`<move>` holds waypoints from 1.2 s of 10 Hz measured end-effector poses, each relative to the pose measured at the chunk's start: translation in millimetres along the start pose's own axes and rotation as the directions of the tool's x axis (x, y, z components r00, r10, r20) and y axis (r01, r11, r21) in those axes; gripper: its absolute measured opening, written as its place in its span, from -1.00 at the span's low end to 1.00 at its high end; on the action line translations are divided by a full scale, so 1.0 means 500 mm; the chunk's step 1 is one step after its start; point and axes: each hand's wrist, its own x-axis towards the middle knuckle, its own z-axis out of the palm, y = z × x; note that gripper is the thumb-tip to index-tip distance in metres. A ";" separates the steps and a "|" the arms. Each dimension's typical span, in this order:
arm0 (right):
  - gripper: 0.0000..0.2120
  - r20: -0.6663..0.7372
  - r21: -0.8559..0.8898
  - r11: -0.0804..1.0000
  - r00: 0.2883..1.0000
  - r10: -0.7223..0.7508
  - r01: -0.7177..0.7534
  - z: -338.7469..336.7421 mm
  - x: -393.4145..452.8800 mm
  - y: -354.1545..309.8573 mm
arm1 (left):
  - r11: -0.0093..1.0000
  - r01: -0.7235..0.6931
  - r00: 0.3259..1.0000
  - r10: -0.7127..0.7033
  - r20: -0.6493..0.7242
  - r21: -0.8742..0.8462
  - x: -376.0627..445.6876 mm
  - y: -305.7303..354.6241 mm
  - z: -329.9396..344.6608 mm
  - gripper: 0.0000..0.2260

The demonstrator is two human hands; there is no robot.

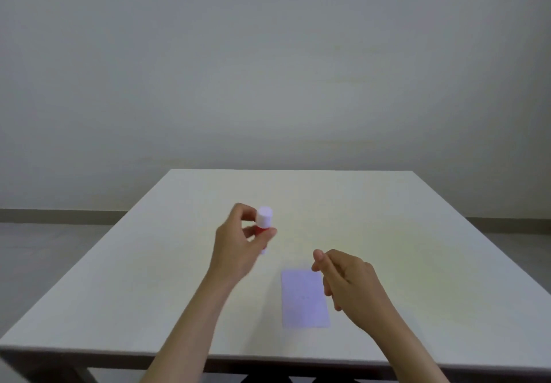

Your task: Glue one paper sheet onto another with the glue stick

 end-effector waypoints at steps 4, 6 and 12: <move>-0.81 0.167 -0.003 0.999 0.985 0.038 -0.038 0.017 -0.014 0.019 | 0.955 0.237 0.963 -0.207 -0.172 0.178 0.106 -0.091 -0.007 -0.82; -0.83 0.163 0.015 0.999 0.986 0.047 -0.050 0.012 -0.016 0.024 | 0.949 0.223 0.972 -0.201 -0.120 0.224 0.102 -0.109 0.013 -0.81; -0.84 0.224 -0.033 0.994 0.968 0.113 -0.108 0.016 -0.032 0.048 | 0.879 0.329 0.921 -0.380 0.089 0.344 0.079 -0.165 -0.008 -0.38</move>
